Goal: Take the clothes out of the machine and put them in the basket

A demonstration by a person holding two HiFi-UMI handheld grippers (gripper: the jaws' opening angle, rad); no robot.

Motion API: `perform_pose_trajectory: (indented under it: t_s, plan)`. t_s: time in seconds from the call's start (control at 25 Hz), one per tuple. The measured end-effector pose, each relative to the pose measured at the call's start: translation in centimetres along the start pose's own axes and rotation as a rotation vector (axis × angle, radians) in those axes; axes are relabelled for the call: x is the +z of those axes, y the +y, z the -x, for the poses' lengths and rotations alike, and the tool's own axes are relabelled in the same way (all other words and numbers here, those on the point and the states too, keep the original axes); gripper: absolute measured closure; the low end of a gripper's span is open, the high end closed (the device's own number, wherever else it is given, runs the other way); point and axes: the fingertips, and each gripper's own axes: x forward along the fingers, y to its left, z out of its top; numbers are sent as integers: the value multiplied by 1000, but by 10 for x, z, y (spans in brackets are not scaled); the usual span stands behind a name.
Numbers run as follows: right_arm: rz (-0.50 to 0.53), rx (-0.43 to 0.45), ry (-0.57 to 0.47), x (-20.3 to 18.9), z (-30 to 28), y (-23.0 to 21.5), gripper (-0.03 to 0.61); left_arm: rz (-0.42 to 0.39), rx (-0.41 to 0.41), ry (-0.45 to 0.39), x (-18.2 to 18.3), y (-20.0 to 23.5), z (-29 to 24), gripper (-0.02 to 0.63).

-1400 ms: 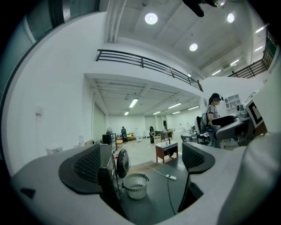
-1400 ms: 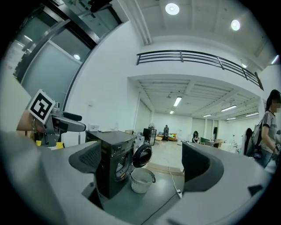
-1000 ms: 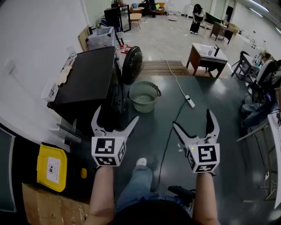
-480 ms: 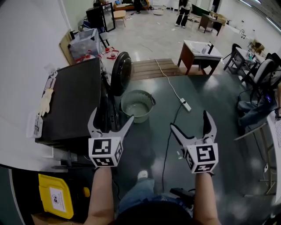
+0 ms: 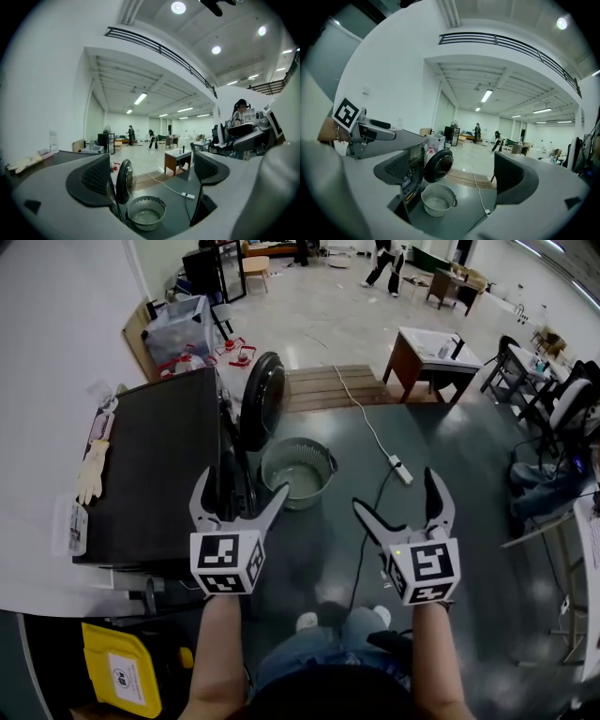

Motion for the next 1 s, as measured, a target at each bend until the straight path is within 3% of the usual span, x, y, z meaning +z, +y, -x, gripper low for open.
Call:
perform_pose_trajectory:
  t_s: [0.44,0.72,1.0]
  plan:
    - [18,38,-1,-1,-74,-23,35,46,84,20,-11,29,-47,54]
    - [40,189,12,-20,-157,-55,40,67,204,75,-30,36,-114,54]
    - [22,318,65,-49,-247,-116,40,95,315,177,-53,34,-207,54]
